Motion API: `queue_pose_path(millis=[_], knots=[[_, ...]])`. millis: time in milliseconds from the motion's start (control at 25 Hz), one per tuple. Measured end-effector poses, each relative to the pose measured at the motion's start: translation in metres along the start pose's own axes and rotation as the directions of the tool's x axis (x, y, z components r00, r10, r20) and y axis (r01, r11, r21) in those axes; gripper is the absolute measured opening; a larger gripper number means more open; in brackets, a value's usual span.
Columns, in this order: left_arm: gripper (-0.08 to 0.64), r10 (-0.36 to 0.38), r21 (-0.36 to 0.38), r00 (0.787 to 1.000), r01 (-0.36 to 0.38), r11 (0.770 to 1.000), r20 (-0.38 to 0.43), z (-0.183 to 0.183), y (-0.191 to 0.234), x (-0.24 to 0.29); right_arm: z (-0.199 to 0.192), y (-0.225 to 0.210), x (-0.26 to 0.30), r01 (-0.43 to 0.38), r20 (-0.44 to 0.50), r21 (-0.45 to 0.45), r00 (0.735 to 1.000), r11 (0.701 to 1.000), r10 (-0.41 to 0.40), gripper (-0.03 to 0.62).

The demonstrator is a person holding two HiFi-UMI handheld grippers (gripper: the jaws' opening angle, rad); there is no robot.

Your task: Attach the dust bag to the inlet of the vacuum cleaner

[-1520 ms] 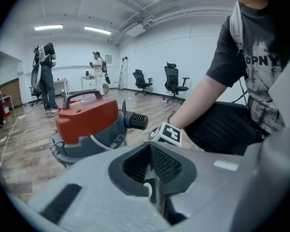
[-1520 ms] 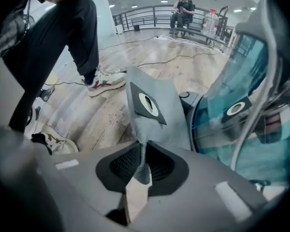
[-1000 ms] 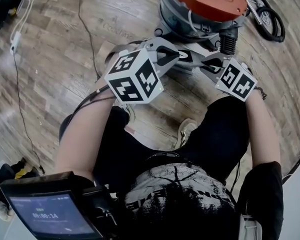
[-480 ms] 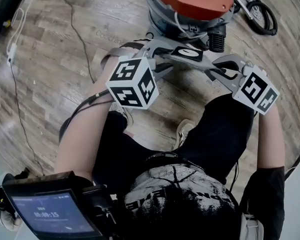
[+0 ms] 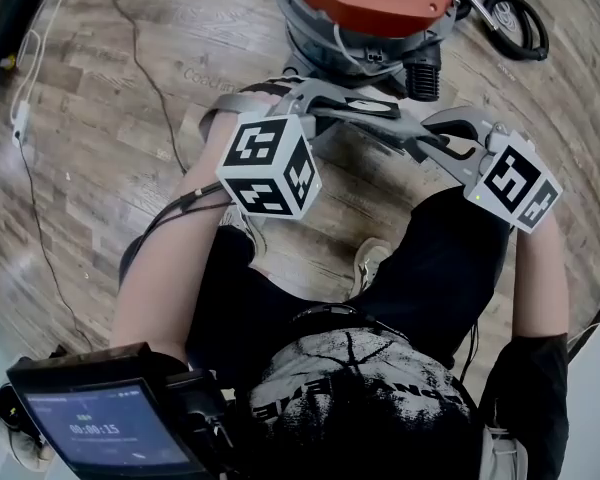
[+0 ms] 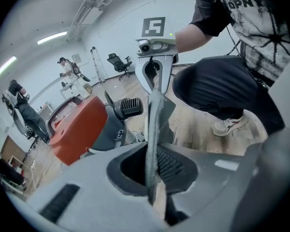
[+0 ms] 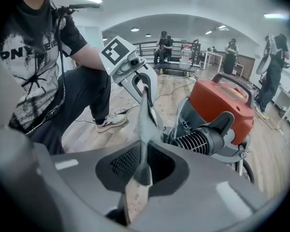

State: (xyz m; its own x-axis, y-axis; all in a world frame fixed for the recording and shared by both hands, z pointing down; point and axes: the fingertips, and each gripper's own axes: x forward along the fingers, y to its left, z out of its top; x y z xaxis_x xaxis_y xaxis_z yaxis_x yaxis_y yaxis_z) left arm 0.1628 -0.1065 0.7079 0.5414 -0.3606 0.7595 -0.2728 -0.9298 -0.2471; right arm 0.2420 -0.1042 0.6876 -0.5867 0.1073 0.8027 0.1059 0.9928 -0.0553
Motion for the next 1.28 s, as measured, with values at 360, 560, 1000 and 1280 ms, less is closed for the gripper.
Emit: queue_pose_path(millis=[360,560,1000,1280], knots=[[0.026,-0.029,-0.021,1.0,0.029,0.999,0.008,0.009,0.001,-0.001,-0.005,-0.004,-0.01,0.087,-0.017,-0.014,0.996,0.996,-0.087,0.069],[0.026,-0.036,-0.03,0.999,0.037,0.999,0.027,0.017,0.003,-0.001,-0.009,-0.005,-0.018,0.159,-0.085,-0.123,0.982,0.98,-0.17,0.094],[0.026,-0.078,-0.077,0.993,0.085,0.993,0.087,0.038,0.002,0.004,-0.005,-0.014,-0.022,0.271,-0.123,-0.214,0.946,0.938,-0.301,0.23],[0.026,-0.089,-0.008,0.994,0.089,0.996,0.069,0.052,-0.008,0.007,-0.005,-0.016,-0.016,0.317,-0.135,-0.256,0.924,0.913,-0.359,0.154]])
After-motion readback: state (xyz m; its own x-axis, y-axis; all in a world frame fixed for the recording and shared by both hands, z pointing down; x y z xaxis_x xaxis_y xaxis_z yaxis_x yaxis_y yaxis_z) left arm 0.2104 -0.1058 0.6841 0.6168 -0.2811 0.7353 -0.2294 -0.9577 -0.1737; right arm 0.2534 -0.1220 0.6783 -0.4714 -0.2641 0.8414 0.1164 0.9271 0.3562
